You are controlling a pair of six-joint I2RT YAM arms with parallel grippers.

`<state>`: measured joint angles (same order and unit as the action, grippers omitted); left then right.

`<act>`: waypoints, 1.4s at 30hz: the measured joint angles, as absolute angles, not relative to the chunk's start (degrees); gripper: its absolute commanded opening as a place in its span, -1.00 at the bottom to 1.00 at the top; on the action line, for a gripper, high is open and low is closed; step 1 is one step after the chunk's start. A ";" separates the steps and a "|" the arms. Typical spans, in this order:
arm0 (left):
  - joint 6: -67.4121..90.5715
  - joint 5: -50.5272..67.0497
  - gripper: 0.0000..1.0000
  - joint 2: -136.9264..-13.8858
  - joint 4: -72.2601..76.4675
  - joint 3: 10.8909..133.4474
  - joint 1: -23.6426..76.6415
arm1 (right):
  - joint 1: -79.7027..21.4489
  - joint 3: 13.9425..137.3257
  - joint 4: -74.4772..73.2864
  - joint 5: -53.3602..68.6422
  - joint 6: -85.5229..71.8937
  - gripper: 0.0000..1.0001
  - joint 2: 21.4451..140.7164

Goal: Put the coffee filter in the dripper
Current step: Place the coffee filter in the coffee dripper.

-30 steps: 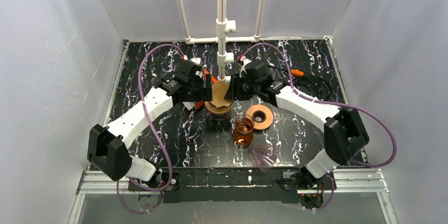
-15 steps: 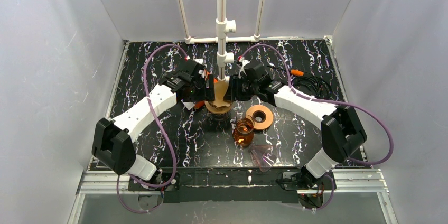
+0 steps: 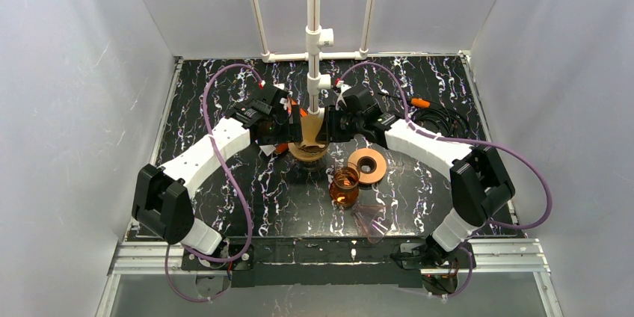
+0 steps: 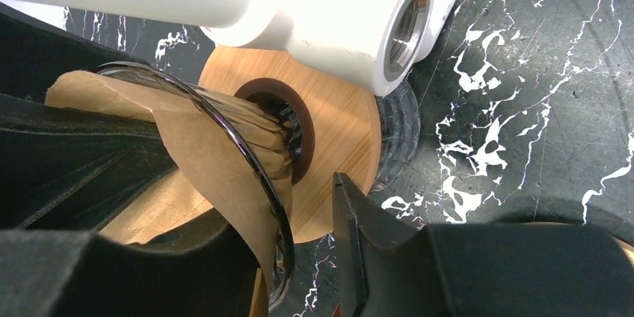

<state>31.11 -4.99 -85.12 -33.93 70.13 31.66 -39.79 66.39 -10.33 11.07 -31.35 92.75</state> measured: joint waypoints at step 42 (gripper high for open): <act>28.97 0.30 0.63 -82.21 -36.56 73.87 27.73 | -35.33 69.32 -12.86 16.97 -31.16 0.30 90.04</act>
